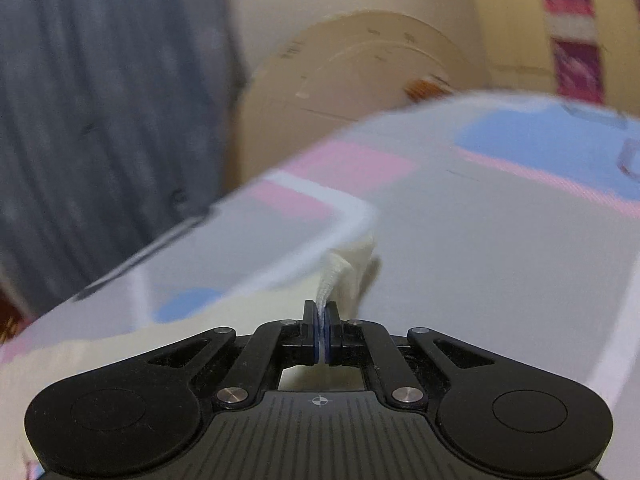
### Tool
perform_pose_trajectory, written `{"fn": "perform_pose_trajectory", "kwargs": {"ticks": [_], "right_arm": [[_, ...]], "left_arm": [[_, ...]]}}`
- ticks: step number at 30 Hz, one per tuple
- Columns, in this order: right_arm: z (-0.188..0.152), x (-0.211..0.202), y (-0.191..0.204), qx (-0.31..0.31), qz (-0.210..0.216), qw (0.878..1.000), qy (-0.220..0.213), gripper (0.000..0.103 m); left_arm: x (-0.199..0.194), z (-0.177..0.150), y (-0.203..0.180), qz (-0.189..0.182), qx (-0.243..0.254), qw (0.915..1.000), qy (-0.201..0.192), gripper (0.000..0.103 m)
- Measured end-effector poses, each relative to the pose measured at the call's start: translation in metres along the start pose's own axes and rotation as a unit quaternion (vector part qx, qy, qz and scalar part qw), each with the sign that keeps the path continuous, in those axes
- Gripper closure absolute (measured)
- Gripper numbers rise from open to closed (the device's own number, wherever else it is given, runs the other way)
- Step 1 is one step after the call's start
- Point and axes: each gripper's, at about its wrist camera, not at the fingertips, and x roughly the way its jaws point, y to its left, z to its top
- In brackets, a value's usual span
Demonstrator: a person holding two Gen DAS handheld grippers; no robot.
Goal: Fold small clothes
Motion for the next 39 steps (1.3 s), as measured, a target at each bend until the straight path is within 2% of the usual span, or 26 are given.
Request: {"fn": "perform_pose_trajectory", "kwargs": {"ticks": [3,4,5,9,12,15,16,17,18,19,21,22,23,25,27,28,30,31,34,39], "right_arm": [[-0.012,-0.011,0.062,-0.059,0.059,0.996,-0.005,0.102],[-0.018,-0.015,0.084,-0.076,0.080,0.994,-0.003,0.102],[-0.025,-0.019,0.107,-0.095,0.104,0.990,-0.002,0.102],[-0.068,-0.035,0.202,-0.159,0.198,0.967,0.015,0.102],[-0.106,-0.046,0.256,-0.203,0.248,0.947,0.033,0.102],[-0.135,-0.046,0.291,-0.226,0.281,0.931,0.054,0.102],[-0.144,-0.043,0.299,-0.237,0.284,0.927,0.064,0.102],[-0.153,-0.044,0.306,-0.251,0.285,0.922,0.077,0.101],[-0.160,-0.044,0.313,-0.273,0.271,0.920,0.082,0.099],[-0.158,-0.046,0.313,-0.282,0.267,0.918,0.074,0.094],[-0.153,-0.058,0.302,-0.267,0.276,0.922,0.050,0.056],[-0.147,-0.058,0.296,-0.257,0.277,0.925,0.046,0.055],[-0.142,-0.056,0.288,-0.249,0.267,0.930,0.047,0.055],[-0.127,-0.048,0.266,-0.221,0.250,0.941,0.055,0.059],[-0.118,-0.042,0.247,-0.192,0.235,0.950,0.070,0.086],[-0.113,-0.038,0.241,-0.177,0.226,0.955,0.075,0.089],[-0.105,-0.035,0.224,-0.147,0.219,0.961,0.083,0.090],[-0.101,-0.036,0.218,-0.138,0.216,0.962,0.089,0.090],[-0.098,-0.037,0.205,-0.125,0.210,0.965,0.099,0.090],[-0.095,-0.036,0.199,-0.116,0.206,0.966,0.104,0.090]], "left_arm": [[0.002,0.001,0.000,-0.007,0.000,1.0000,0.003,0.060],[0.003,0.002,-0.001,-0.011,-0.001,0.9999,0.005,0.067],[0.003,0.002,-0.001,-0.015,-0.001,0.9999,0.005,0.075],[0.001,0.002,0.003,-0.037,-0.022,0.9990,0.006,0.084],[-0.001,0.003,0.008,-0.041,-0.039,0.9984,0.004,0.085],[0.000,0.006,0.008,-0.055,-0.062,0.9965,0.005,0.087],[0.002,0.008,0.005,-0.062,-0.063,0.9961,0.005,0.083],[0.004,0.010,0.003,-0.071,-0.064,0.9954,0.007,0.069],[0.007,0.012,0.000,-0.081,-0.066,0.9945,0.007,0.060],[0.009,0.013,-0.005,-0.087,-0.068,0.9939,0.004,0.047],[0.015,0.017,-0.018,-0.106,-0.067,0.9921,-0.005,0.047],[0.020,0.019,-0.026,-0.121,-0.069,0.9903,-0.003,0.050],[0.025,0.020,-0.034,-0.146,-0.065,0.9871,-0.001,0.058],[0.036,0.024,-0.053,-0.184,-0.059,0.9812,0.008,0.066],[0.050,0.027,-0.069,-0.206,-0.058,0.9766,0.019,0.071],[0.059,0.030,-0.078,-0.213,-0.060,0.9749,0.026,0.072],[0.073,0.035,-0.089,-0.213,-0.068,0.9739,0.038,0.073],[0.081,0.037,-0.093,-0.213,-0.074,0.9734,0.043,0.077],[0.094,0.041,-0.099,-0.208,-0.070,0.9746,0.044,0.100],[0.070,0.051,-0.087,-0.192,-0.044,0.9803,-0.013,0.100]]}}
